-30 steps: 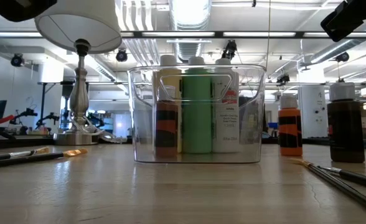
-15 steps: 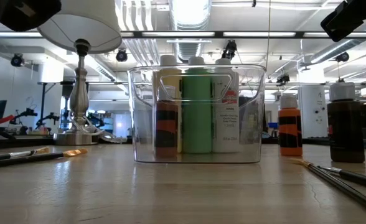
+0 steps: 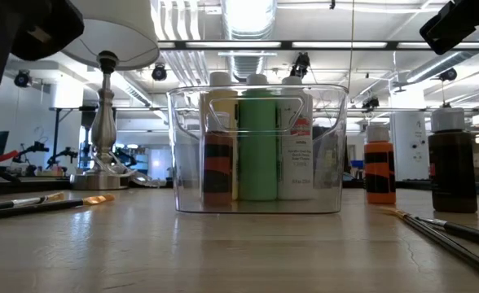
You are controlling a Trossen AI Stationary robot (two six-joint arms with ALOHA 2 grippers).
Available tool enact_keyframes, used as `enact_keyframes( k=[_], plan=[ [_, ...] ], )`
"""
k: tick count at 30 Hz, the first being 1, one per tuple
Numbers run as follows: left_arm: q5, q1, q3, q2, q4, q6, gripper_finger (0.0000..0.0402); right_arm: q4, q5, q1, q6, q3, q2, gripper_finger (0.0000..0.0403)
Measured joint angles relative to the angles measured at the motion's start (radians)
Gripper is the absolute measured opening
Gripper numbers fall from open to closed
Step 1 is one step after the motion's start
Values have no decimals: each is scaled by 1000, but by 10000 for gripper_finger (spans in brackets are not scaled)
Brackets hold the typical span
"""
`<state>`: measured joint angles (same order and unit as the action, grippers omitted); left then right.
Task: Pick & Place Paint Supplies
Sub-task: Put the pink paint bottle into the transparent bin
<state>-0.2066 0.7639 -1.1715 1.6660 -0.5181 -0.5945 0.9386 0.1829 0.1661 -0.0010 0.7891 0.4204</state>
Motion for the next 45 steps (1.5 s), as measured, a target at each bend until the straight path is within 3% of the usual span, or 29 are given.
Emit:
enact_keyframes(
  k=[18,33,45],
  plan=[
    [0,-2,0,0,13,26,241,0,0,0,0,0,0,8],
    [3,-3,2,0,14,43,127,0,0,0,0,0,0,8],
    [16,-3,-5,-1,1,43,130,0,0,0,0,0,0,8]
  ],
)
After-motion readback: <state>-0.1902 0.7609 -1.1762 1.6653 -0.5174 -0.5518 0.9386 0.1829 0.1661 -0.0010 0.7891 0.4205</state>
